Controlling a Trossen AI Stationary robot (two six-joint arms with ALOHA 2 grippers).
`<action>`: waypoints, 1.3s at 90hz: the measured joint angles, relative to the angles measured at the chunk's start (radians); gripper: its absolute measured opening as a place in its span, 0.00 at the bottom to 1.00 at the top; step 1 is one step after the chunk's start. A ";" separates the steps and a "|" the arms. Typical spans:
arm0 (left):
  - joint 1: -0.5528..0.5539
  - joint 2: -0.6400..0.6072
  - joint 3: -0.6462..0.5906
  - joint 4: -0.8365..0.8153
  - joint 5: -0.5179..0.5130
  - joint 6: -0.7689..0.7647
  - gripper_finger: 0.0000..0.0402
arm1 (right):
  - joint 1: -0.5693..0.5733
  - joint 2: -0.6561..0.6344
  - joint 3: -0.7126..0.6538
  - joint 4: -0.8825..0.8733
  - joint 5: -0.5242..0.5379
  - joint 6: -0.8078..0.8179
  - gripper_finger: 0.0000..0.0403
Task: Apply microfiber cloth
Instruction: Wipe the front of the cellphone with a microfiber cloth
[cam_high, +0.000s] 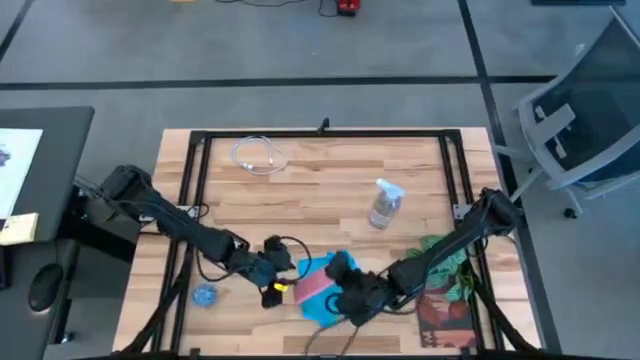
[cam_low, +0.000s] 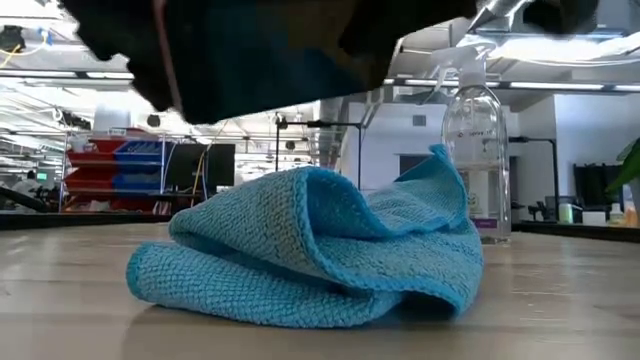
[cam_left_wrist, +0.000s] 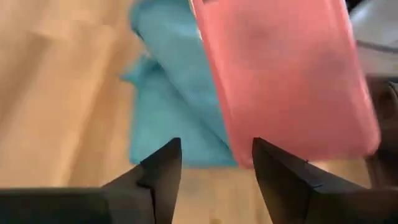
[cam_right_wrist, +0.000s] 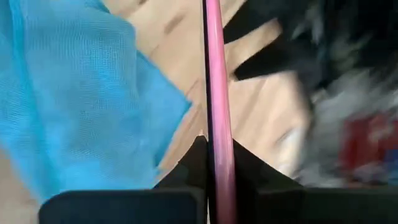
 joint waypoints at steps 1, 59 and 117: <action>0.000 0.000 0.000 0.009 -0.003 0.008 0.42 | -0.007 0.000 0.011 -0.021 -0.024 0.026 0.03; 0.019 0.104 0.000 0.298 -0.101 0.160 0.41 | -0.197 -0.001 0.133 -0.258 -0.436 0.406 0.05; 0.091 0.139 0.108 0.281 -0.059 0.195 0.33 | -0.197 -0.001 0.133 -0.245 -0.451 0.414 0.05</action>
